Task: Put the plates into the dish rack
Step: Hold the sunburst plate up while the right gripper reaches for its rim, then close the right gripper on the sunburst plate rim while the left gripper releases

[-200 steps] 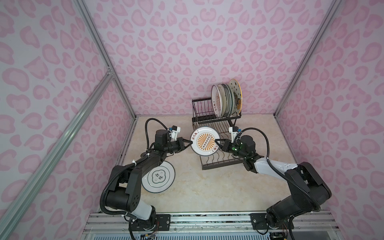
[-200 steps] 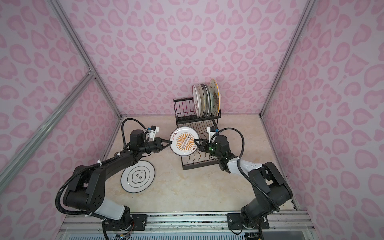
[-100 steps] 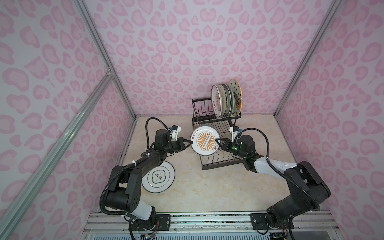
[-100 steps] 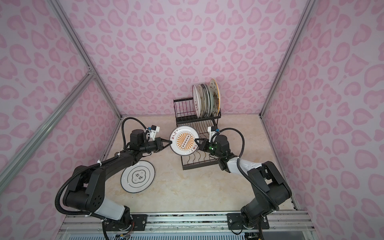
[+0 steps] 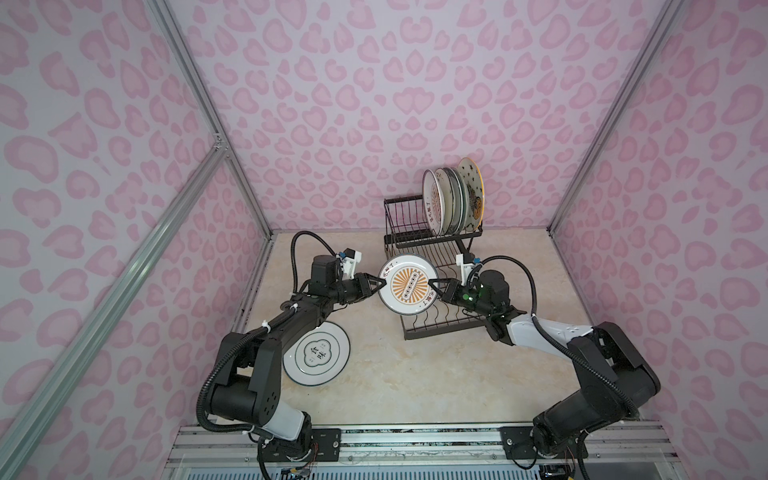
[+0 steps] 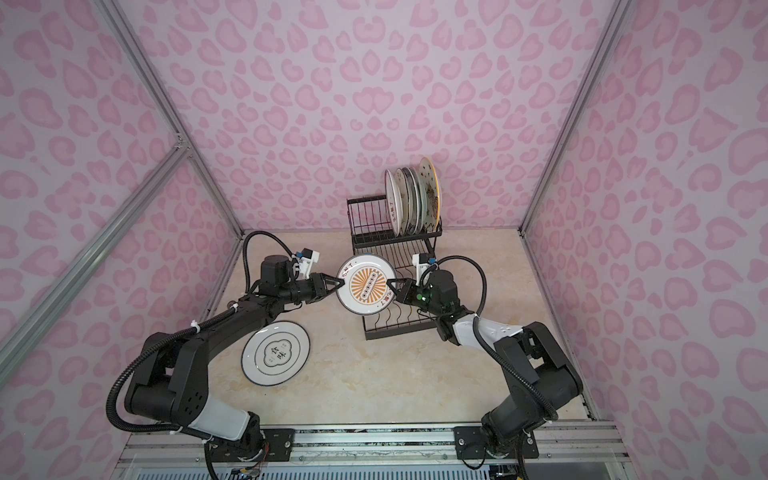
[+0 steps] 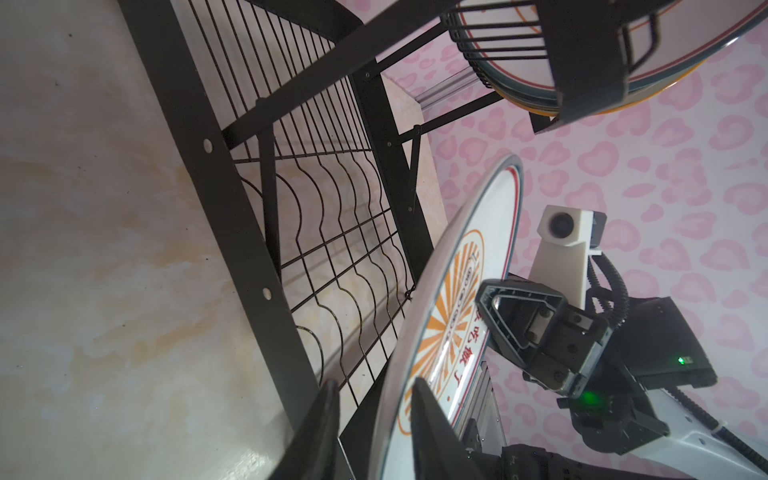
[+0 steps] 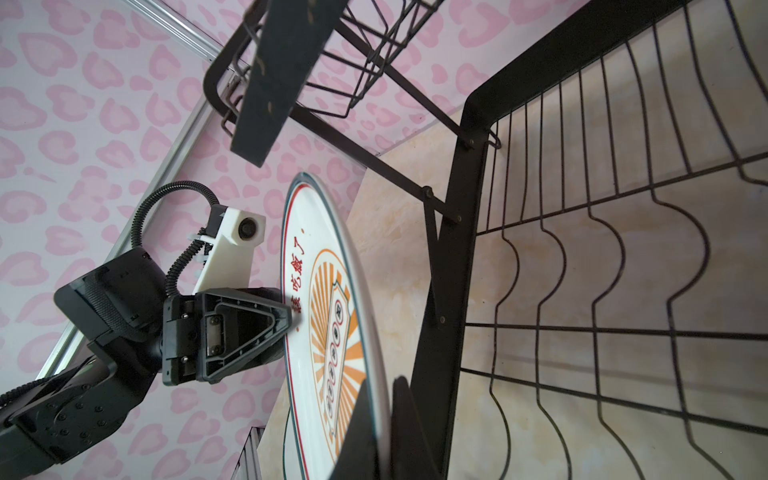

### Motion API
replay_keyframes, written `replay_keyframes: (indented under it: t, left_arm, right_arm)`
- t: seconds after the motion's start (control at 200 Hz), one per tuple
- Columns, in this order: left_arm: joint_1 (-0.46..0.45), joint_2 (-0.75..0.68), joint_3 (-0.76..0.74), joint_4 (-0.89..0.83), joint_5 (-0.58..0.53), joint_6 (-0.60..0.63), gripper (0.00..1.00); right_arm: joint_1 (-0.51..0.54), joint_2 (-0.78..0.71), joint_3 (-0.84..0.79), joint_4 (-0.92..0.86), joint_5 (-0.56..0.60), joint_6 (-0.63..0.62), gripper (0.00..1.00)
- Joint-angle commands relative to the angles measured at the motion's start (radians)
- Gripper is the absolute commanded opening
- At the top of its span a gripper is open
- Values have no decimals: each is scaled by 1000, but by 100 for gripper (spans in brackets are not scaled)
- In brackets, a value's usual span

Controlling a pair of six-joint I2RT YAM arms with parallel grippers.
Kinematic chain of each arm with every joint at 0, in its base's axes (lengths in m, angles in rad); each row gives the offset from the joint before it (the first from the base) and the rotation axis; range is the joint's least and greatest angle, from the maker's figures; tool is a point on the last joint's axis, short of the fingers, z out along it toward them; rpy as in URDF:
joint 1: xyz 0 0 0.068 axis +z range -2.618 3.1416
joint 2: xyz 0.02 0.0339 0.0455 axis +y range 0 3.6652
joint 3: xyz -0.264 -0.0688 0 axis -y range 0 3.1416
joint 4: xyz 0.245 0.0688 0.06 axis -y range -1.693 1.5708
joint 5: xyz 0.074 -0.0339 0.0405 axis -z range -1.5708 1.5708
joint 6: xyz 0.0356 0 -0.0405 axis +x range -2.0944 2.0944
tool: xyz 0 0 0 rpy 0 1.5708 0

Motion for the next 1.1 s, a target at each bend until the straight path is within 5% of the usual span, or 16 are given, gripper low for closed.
replay_keyframes:
  t: [0.0, 1.095]
  left_arm:
    - [-1, -18, 19, -39, -8, 28, 41]
    - [4, -152, 98, -332, -141, 206, 48]
  right_arm:
    - [-2, 5, 9, 38, -20, -11, 0]
    - [-3, -78, 11, -49, -50, -98, 0]
